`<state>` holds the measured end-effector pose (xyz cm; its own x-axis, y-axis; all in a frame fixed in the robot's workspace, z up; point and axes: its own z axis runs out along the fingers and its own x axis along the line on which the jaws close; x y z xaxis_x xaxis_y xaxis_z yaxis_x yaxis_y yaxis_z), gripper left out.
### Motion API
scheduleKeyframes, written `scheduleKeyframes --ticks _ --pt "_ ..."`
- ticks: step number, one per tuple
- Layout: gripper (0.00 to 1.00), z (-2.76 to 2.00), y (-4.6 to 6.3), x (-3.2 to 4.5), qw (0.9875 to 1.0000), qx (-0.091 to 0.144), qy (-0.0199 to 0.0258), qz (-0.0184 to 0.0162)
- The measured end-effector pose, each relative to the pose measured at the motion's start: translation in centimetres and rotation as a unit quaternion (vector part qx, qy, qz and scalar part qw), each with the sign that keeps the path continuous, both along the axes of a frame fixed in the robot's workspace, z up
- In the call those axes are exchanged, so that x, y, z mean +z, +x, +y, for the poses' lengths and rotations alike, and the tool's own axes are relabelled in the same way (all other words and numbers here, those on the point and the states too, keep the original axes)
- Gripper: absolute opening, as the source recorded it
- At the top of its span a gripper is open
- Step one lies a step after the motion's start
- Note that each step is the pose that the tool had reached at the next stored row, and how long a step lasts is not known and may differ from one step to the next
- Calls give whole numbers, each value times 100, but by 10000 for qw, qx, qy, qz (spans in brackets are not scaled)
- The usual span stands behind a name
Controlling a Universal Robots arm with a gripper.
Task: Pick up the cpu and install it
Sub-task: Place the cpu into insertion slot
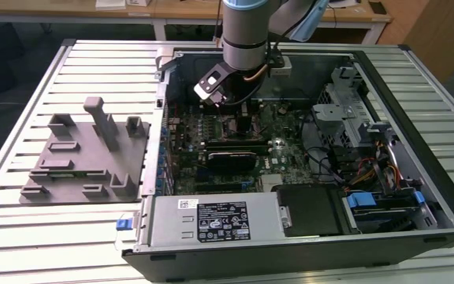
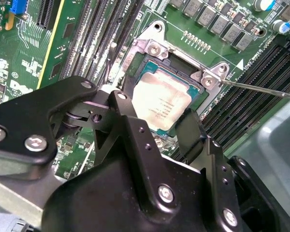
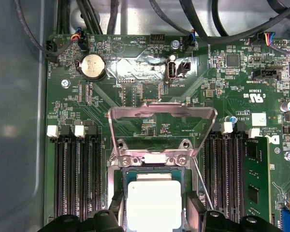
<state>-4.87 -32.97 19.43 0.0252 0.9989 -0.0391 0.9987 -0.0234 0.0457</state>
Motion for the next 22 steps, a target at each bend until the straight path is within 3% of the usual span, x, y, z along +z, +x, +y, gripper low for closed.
scheduleKeyframes --ticks 6,7,22 --pt "60 0 0 1 10000 0 1 1" --pt "53 0 0 1 10000 0 1 1" --pt "53 -2 2 -4 10000 8 17 3"
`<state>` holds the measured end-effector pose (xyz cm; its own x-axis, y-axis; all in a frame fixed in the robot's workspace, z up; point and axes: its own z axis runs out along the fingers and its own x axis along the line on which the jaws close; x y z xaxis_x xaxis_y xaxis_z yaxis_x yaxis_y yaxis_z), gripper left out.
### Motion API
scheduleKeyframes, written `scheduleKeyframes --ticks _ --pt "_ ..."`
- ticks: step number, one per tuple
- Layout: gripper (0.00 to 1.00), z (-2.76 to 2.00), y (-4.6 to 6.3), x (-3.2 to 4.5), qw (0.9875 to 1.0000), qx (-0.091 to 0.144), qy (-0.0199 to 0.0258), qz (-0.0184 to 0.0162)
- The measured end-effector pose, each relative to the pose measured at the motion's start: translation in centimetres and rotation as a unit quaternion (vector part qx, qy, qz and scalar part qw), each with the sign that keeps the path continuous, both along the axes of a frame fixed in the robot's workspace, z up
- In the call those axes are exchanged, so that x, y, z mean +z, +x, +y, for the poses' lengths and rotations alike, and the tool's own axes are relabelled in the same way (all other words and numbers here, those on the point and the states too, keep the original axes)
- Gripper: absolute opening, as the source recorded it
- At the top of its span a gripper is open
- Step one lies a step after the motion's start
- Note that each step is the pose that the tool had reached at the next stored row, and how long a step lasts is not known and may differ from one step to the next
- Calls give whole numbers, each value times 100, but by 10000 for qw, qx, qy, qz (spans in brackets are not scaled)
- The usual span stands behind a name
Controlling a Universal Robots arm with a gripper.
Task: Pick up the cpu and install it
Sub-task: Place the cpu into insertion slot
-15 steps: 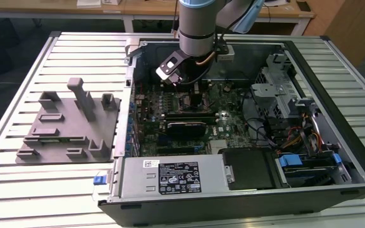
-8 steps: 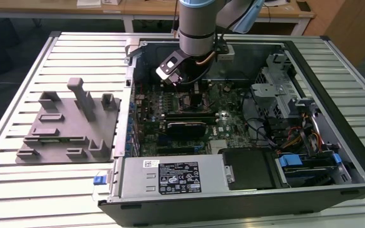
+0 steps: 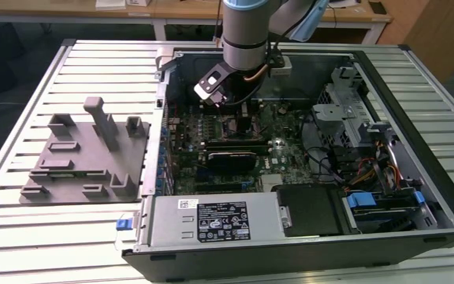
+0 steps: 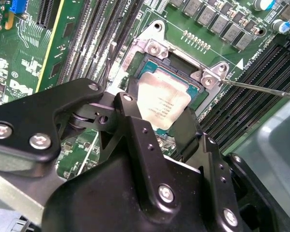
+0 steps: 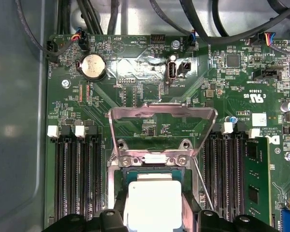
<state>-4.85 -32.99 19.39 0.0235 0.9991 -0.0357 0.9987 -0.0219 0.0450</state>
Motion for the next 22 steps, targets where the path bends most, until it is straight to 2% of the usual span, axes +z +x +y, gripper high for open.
scheduleKeyframes --ticks 8,9,10,22 --pt "53 5 4 -18 10000 2 40 -11" --pt "54 4 3 -17 10000 2 34 -7" --pt "61 3 2 -15 10000 2 33 -5" --pt "61 1 1 4 10000 1 34 -2"
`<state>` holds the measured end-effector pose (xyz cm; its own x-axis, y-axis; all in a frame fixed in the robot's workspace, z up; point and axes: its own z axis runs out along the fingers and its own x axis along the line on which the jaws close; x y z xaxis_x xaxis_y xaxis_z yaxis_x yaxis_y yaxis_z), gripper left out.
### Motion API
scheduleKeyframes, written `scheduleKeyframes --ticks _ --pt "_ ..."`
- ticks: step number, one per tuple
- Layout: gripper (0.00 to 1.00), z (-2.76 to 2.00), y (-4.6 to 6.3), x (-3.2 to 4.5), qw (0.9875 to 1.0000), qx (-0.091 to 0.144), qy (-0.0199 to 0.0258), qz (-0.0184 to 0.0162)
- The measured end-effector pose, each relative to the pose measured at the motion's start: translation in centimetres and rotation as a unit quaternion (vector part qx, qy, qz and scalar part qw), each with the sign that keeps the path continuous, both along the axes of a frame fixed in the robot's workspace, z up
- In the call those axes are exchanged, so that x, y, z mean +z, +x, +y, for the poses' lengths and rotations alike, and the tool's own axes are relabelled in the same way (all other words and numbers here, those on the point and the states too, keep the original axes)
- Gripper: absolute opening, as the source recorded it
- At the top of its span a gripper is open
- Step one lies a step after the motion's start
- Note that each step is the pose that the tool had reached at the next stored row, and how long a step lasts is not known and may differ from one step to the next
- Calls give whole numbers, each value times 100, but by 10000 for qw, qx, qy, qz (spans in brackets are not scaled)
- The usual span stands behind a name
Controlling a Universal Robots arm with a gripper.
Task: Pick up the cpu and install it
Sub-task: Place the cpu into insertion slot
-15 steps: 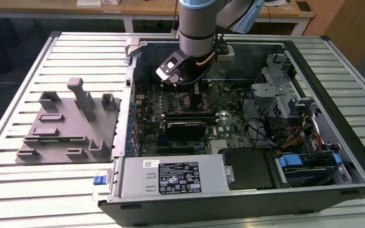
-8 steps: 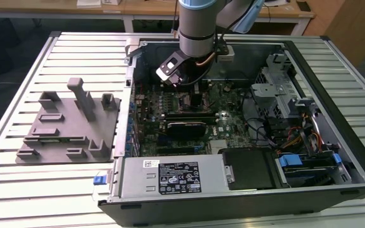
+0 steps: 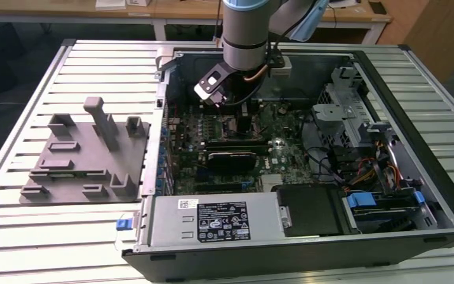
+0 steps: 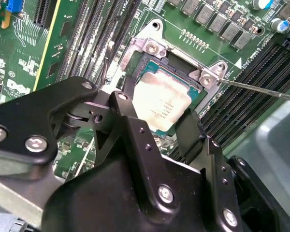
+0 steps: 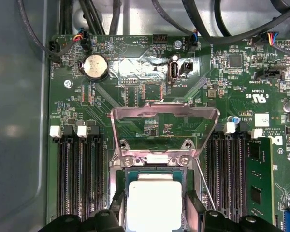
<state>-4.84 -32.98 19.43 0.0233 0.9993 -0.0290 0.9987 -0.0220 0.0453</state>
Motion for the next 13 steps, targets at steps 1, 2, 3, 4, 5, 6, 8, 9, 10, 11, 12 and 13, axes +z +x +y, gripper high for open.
scheduleKeyframes --ticks 1,2,3,4,5,6,8,9,10,11,12,13 --pt "61 0 0 0 10000 0 0 0" --pt "61 0 0 0 10000 0 0 0" --pt "61 0 0 0 10000 0 0 0" --pt "61 0 0 0 10000 0 0 0" --pt "61 0 0 0 10000 0 0 0" --pt "60 0 0 1 10000 0 -1 1" --pt "53 -1 0 1 10000 0 -1 1" --pt "53 -1 0 1 10000 0 0 1" --pt "53 -1 0 1 10000 0 0 0" --pt "53 0 0 1 10000 0 0 0" --pt "53 0 0 0 10000 0 0 0" --pt "53 0 0 -2 10000 0 0 1"
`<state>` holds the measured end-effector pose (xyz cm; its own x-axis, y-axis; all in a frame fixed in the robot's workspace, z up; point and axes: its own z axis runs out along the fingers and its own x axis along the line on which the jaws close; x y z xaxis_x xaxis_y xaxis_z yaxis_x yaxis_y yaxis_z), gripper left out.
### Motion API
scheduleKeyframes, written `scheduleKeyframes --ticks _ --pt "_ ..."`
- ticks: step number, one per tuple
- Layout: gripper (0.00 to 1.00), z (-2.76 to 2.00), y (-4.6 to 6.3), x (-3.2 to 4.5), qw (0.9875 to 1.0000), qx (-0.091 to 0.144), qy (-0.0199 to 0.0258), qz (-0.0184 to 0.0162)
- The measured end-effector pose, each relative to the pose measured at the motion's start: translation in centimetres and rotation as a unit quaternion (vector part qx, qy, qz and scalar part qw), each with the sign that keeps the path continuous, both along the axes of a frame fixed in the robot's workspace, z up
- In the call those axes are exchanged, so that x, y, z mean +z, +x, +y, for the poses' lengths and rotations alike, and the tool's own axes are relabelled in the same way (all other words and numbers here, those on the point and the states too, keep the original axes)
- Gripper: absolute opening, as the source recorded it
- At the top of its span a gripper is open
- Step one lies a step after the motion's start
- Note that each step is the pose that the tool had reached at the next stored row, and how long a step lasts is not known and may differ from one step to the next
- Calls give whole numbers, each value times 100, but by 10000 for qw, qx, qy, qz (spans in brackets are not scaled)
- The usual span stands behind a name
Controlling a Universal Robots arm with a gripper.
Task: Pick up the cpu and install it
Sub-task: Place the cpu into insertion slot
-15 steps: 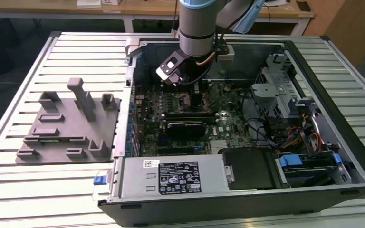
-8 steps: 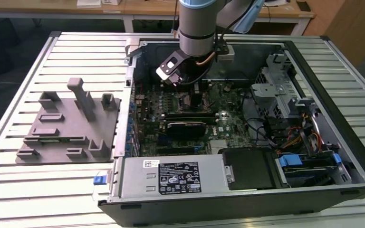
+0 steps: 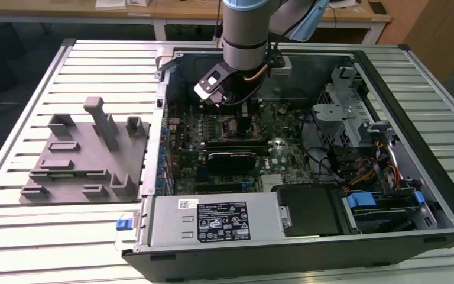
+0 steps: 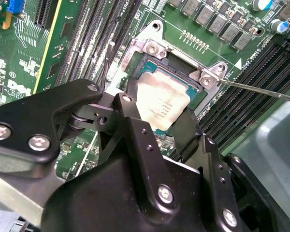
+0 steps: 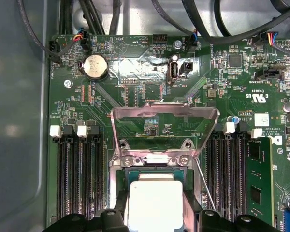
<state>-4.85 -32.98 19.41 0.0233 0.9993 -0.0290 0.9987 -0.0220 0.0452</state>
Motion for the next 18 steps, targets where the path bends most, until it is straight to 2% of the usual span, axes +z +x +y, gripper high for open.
scheduleKeyframes --ticks 18 --pt "55 3 2 -16 10000 0 8 -6"
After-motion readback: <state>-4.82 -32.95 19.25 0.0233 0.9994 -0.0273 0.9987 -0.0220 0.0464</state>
